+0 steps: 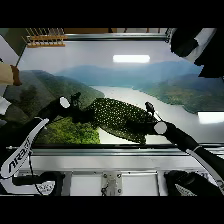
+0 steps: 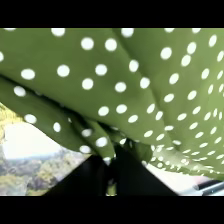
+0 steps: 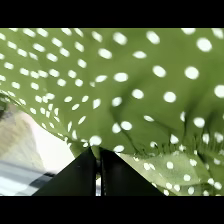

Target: Fold the clothes and pants, and hang the long-sleeved shirts on hangers.

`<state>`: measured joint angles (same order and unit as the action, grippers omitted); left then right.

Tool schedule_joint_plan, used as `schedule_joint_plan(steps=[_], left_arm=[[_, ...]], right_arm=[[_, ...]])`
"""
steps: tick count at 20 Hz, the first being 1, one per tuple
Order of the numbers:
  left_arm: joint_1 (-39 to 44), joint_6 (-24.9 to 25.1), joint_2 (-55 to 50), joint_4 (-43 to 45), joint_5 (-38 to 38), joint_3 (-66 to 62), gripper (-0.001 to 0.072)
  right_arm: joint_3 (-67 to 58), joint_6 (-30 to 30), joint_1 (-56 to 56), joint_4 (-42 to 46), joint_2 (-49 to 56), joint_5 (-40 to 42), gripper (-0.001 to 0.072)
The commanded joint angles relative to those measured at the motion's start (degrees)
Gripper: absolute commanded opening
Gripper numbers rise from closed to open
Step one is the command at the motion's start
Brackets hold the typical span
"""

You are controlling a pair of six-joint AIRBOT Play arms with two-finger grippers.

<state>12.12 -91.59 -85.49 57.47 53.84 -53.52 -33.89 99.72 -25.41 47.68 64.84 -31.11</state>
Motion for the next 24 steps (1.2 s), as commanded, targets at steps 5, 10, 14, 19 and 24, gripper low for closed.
schedule_joint_plan(steps=[5,10,14,19,24], left_arm=[[-5.29,3.65,15.37,-0.55,7.76,-14.23,0.0003],[-0.92,3.80,31.76,-0.22,9.79,-30.36,0.0003],[2.16,3.85,41.44,0.02,7.82,-36.00,0.0003],[-0.24,3.80,49.96,-0.04,6.10,-38.75,0.0003],[-8.59,3.74,52.52,-0.09,4.57,-39.80,0.0003]], right_arm=[[-24.22,-6.47,13.09,14.49,-9.94,-28.44,0.0008],[-44.13,-6.54,13.62,13.64,-17.38,-33.40,0.0008],[-49.22,-4.11,13.64,13.66,-23.17,-33.22,0.0008],[-49.22,2.01,13.64,13.73,-29.29,-34.71,0.0008],[-48.39,13.07,13.53,13.79,-30.40,-45.55,0.0008]])
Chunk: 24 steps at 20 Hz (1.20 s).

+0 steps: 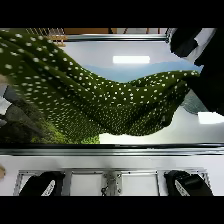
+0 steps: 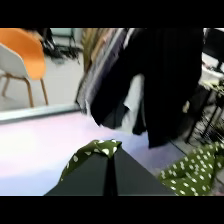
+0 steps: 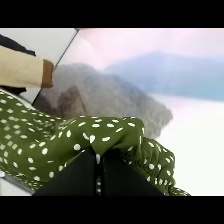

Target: Fold the clothes and pants, and hang the long-sleeved shirts on hangers.

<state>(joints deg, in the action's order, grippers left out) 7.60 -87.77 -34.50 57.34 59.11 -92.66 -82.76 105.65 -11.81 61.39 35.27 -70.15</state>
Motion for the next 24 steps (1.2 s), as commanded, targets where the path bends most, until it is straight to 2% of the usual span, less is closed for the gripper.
schedule_joint_plan(steps=[1,3,5,7,8,11,13,14,15,16,17,20,24], left_arm=[[-5.99,-0.11,0.37,0.02,0.55,-0.66,0.0003],[-9.27,-0.11,-3.91,0.00,3.74,-0.63,0.0003],[-10.73,-0.11,-10.62,-0.59,5.97,-0.63,0.0003],[-8.72,0.00,-19.45,-0.44,5.05,-0.66,0.0003],[-6.84,0.96,-24.72,-0.28,3.28,-0.68,0.0003],[-2.01,3.61,-41.13,-0.39,-4.24,-2.34,0.0003],[-0.15,2.71,-53.11,-0.57,-4.28,-9.03,0.0004],[0.55,1.40,-58.88,-0.55,-3.08,-13.86,0.0125],[0.90,-0.46,-63.49,-0.50,-1.66,-18.62,0.0507],[0.85,-3.50,-66.93,-0.50,-0.22,-22.77,0.0709],[0.44,-6.08,-69.83,-0.42,1.75,-27.12,0.0712],[-3.23,-7.41,-67.95,-0.28,3.17,-24.44,0.0712],[-9.62,-5.16,-56.13,6.16,10.91,-4.63,0.0712]], right_arm=[[1.75,9.16,-0.07,0.11,-0.79,-8.09,0.0008],[6.49,12.07,-0.07,0.11,-0.42,-8.98,0.0008],[12.24,12.22,-0.07,0.17,0.98,-8.26,0.0008],[18.47,11.26,-0.07,0.52,4.57,-4.35,0.0008],[20.83,9.35,-0.07,1.49,6.97,-0.98,0.0008],[22.80,9.20,0.00,10.36,17.16,11.50,0.0009],[22.73,9.18,1.03,15.32,23.52,24.15,0.0012],[22.71,9.22,2.62,15.34,26.21,30.49,0.0045],[22.60,9.22,4.48,14.23,28.37,35.23,0.0234],[22.12,9.20,6.67,12.72,30.23,38.12,0.0465],[21.42,9.20,8.85,12.31,31.17,38.49,0.0529],[20.74,8.87,15.12,12.37,29.03,36.79,0.0525],[20.76,-4.17,18.38,12.44,21.14,25.57,0.0524]])
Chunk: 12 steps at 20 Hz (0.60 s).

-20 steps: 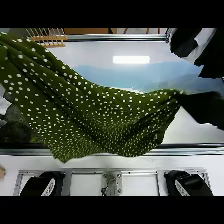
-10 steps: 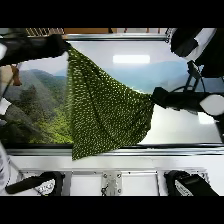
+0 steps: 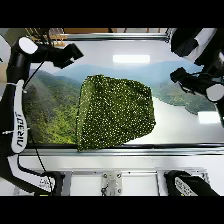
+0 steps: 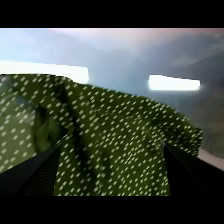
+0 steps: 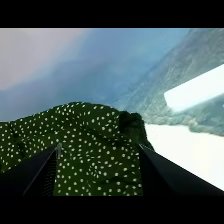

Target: Fold the clothes and pants, and hang the long-sleeved shirts on hangers.

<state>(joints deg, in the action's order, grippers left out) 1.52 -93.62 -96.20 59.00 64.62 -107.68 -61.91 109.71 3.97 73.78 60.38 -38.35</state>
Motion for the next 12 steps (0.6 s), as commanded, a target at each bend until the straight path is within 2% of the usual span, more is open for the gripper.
schedule_joint_plan(steps=[1,4,7,12], left_arm=[[-4.35,1.29,9.35,6.56,5.99,17.81,0.0712],[-6.23,1.49,21.03,7.78,5.92,44.06,0.0712],[-7.61,1.46,28.87,6.86,4.98,65.16,0.0712],[-7.56,1.27,35.71,3.17,0.07,80.06,0.0713]], right_arm=[[-0.04,-11.06,2.54,-0.02,-5.68,-9.88,0.0523],[0.68,-13.60,2.36,-0.02,-9.88,-18.01,0.0523],[1.42,-13.55,2.36,-0.13,-12.13,-18.71,0.0523],[1.55,-13.55,2.32,-2.21,-12.37,-18.75,0.0523]])
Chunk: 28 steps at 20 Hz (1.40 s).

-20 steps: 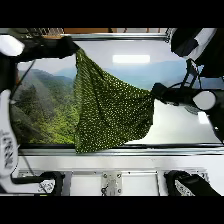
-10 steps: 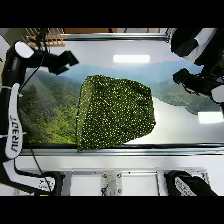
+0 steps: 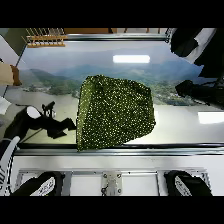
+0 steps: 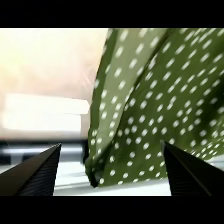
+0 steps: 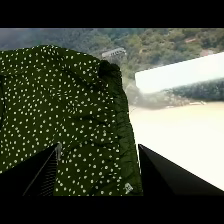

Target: Fold the clothes and pants, and hang the long-sleeved shirts on hangers.

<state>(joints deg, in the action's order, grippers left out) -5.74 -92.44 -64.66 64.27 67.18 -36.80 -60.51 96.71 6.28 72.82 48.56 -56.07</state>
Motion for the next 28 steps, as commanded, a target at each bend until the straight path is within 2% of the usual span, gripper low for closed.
schedule_joint_plan(steps=[1,4,7,8,14,15,18,19,21,24,26,28], left_arm=[[-0.31,0.31,4.92,-2.43,-3.74,10.60,0.0713],[-0.26,1.09,4.46,-3.28,-4.72,12.66,0.0712],[1.42,8.02,0.26,-9.51,-4.79,12.57,0.0712],[2.62,8.70,-1.03,-11.02,-5.16,12.26,0.0712],[11.41,7.76,-5.68,-11.80,-6.19,8.31,0.0712],[12.50,7.50,-5.46,-11.41,-6.36,7.54,0.0680],[13.49,7.39,-3.48,-11.30,-6.29,6.54,0.0057],[13.14,7.39,-2.10,-11.34,-6.14,6.47,0.0004],[11.19,7.39,1.49,-11.30,-5.62,6.51,0.0004],[7.89,7.41,7.23,-11.32,-5.25,6.51,0.0004],[7.30,7.41,9.86,-11.32,-5.38,6.51,0.0004],[7.30,7.41,11.58,-11.30,-5.42,6.51,0.0004]], right_arm=[[0.15,-0.55,0.00,-1.75,-0.55,-1.01,0.0523],[0.15,-0.55,0.00,-2.16,-0.55,-0.98,0.0523],[0.15,-0.55,0.00,-2.16,-0.52,-0.98,0.0522],[0.15,-0.55,0.00,-2.16,-0.55,-0.98,0.0523],[0.15,-0.55,0.04,-2.14,-0.55,-0.98,0.0523],[0.15,-0.55,0.04,-2.14,-0.55,-1.01,0.0523],[0.15,-0.55,0.13,-2.14,-0.55,-1.73,0.0523],[0.24,-0.81,0.50,-1.86,-0.48,-3.23,0.0523],[2.01,-0.98,2.69,-0.33,-0.37,-7.67,0.0523],[12.11,-0.96,9.33,0.22,0.00,-12.74,0.0525],[20.63,-0.96,12.52,-0.20,1.75,-11.41,0.0537],[27.21,-0.98,12.85,-3.32,4.83,-6.47,0.0559]])
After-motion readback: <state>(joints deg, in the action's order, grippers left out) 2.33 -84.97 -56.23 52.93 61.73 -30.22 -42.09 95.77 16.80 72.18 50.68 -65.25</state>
